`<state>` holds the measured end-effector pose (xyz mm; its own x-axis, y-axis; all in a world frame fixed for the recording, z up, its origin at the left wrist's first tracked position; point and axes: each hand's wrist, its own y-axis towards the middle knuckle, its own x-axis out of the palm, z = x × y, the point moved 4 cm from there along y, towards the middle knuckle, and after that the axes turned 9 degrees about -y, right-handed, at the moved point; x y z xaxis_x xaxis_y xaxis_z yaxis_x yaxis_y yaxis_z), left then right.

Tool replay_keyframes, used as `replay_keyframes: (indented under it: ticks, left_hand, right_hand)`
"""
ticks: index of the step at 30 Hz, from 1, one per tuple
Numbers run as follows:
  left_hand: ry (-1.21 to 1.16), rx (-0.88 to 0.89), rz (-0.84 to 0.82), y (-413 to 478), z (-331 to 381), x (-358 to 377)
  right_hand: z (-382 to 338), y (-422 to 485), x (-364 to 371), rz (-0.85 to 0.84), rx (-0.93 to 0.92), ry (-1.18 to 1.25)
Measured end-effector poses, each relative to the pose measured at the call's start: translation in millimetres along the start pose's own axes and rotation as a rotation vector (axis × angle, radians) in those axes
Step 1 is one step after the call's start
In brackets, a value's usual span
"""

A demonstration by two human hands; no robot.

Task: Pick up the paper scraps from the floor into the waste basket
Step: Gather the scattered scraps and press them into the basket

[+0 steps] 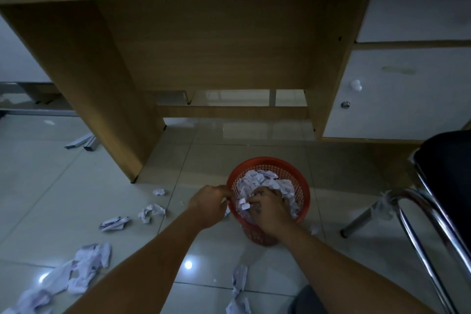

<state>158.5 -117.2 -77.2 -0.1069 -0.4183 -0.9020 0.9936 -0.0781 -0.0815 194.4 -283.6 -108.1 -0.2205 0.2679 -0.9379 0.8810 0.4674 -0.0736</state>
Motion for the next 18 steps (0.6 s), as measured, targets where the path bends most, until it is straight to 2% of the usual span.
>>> replay_keyframes:
  ticks: [5,11,16,18]
  left_hand:
    - [0.013,0.133,-0.065,7,25,13]
    - [0.197,0.030,-0.246,47,24,57]
    - [0.288,0.025,-0.260,72,24,81]
    - [0.347,0.027,-0.369,79,21,96]
  right_hand:
    - [13,15,-3,0.089,0.015,-0.099]
    - [42,36,12,-0.104,-0.022,-0.101]
    - [62,46,16,-0.255,-0.034,-0.153]
    - [68,50,26,-0.345,-0.049,-0.217]
